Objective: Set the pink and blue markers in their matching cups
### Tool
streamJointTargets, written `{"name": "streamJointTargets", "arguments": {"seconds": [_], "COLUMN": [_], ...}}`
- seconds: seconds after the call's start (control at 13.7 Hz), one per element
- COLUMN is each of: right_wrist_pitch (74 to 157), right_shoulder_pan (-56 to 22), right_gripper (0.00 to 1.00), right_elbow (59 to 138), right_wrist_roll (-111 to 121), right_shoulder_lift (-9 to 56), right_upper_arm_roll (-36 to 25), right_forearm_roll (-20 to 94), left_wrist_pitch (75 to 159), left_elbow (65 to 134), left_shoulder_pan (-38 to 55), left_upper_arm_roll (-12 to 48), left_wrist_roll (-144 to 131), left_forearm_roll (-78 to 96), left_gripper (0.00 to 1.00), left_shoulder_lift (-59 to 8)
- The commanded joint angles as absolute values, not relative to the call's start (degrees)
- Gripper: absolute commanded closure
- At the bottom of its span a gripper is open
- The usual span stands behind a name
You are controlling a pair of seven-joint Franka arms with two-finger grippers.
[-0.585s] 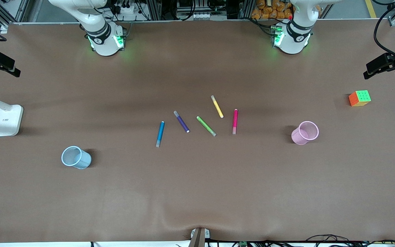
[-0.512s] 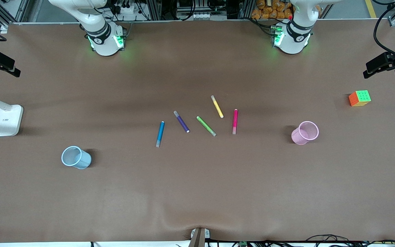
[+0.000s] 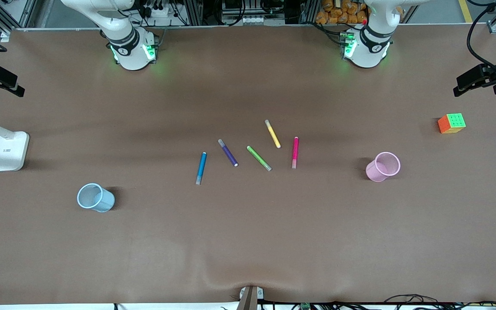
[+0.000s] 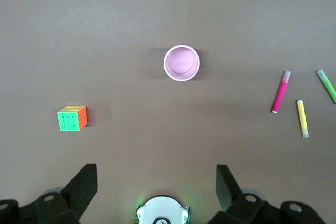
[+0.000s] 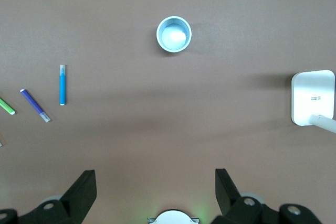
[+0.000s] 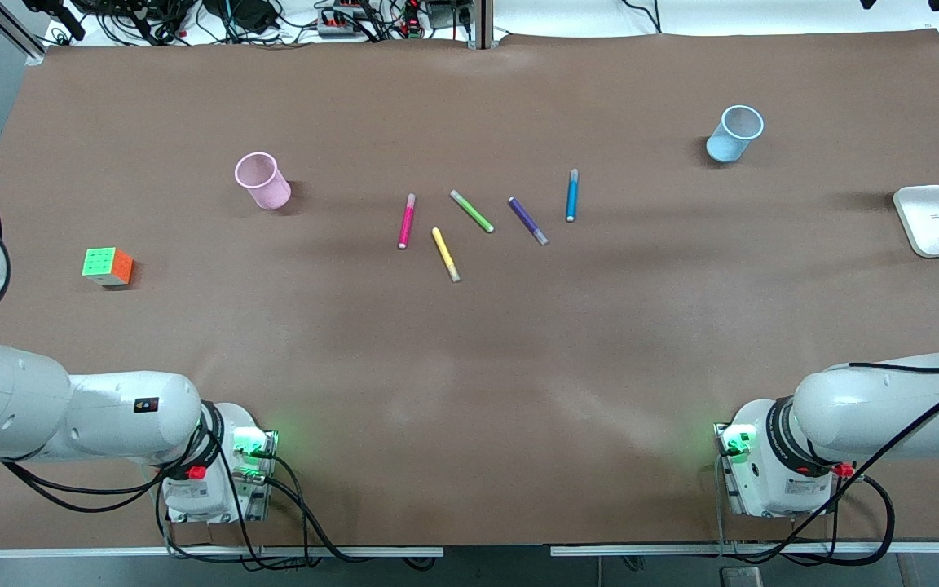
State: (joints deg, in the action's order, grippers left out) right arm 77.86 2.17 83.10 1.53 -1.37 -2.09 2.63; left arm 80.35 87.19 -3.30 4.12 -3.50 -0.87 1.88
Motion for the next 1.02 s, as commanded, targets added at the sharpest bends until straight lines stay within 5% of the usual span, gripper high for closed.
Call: {"name": "streamJointTargets", "arguments": {"seconds": [0.0,0.95], "right_wrist_pitch": [77.7,77.6], "right_shoulder_pan": [3.2,3.3], "right_gripper": [0.0,0.0], "right_elbow": [82.6,82.8], "right_wrist_roll": [1.5,1.5], "right_shoulder_lift": [-1.5,-1.4], "right_upper_arm_roll": [-1.4,-1.5], "right_forearm_roll": [2.5,2.5], "left_wrist_pitch": [79.4,81.3], "left_elbow": [86.6,87.1], "left_shoulder_pan": [-3.3,9.7], "left_upper_arm_roll": [4.4,5.0], "left_wrist_roll": [-3.3,-8.2], "left_forearm_roll": [-0.5,-1.1], "left_gripper": [0.0,0.0], "left_shoulder_lift": [0.6,-16.1]}}
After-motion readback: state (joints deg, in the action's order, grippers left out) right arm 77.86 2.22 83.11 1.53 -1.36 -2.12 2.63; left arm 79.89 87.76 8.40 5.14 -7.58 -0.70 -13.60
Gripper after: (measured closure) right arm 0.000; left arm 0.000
